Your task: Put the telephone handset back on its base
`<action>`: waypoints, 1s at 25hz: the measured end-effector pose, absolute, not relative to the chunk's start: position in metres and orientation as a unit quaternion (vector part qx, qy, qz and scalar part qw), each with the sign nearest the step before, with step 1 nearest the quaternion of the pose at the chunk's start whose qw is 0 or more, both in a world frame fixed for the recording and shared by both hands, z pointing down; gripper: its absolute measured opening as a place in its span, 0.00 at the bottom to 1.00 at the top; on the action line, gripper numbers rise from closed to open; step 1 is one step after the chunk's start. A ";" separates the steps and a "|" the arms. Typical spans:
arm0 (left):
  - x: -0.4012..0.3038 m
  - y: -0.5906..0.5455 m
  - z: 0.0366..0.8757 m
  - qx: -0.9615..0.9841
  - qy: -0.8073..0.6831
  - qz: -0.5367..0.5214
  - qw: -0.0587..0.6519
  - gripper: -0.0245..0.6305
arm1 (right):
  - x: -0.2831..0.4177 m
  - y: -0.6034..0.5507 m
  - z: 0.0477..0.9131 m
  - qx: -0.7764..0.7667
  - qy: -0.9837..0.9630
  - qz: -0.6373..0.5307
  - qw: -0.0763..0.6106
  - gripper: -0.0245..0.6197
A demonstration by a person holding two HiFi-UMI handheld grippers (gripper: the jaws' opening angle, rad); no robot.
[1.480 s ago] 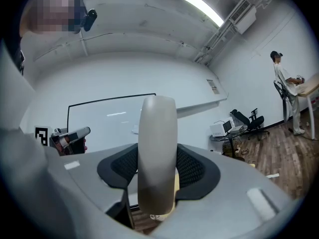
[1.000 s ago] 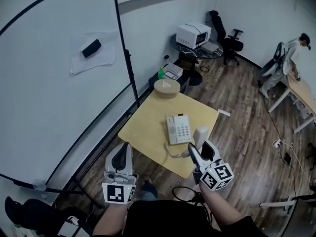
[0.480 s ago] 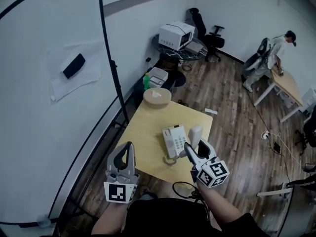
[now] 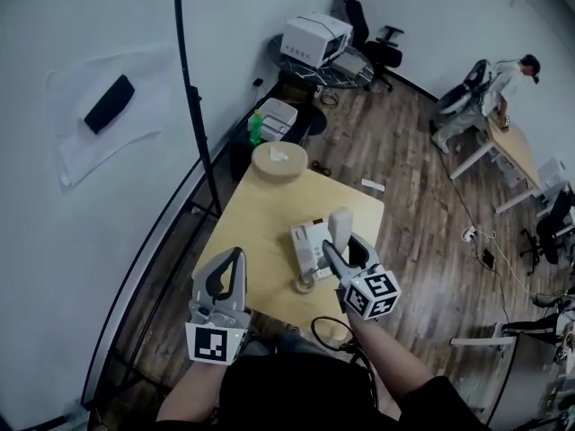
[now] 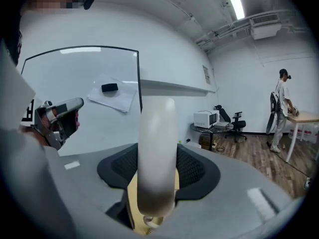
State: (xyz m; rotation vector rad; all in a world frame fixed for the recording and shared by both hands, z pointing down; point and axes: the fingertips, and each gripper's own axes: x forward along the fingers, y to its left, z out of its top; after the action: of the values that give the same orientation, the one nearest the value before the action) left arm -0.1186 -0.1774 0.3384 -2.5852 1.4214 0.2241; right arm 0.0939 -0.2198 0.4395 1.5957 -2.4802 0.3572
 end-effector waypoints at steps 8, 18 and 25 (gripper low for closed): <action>-0.111 -0.199 0.362 -0.865 0.489 0.073 0.088 0.04 | 0.095 -0.281 0.518 0.530 -0.821 0.155 0.145 0.39; -0.091 -0.205 0.395 -0.865 0.494 0.061 0.064 0.04 | 0.090 -0.323 0.625 0.519 -0.799 0.207 0.222 0.39; -0.096 -0.202 0.411 -0.863 0.500 0.050 0.053 0.04 | 0.088 -0.321 0.678 0.519 -0.778 0.241 0.258 0.39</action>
State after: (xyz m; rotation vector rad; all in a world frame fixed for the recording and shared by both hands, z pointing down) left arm -0.0958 -0.2021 0.4113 -2.6225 1.5196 0.1526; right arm 0.0880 -0.3214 0.6779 1.4076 -2.1099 0.6521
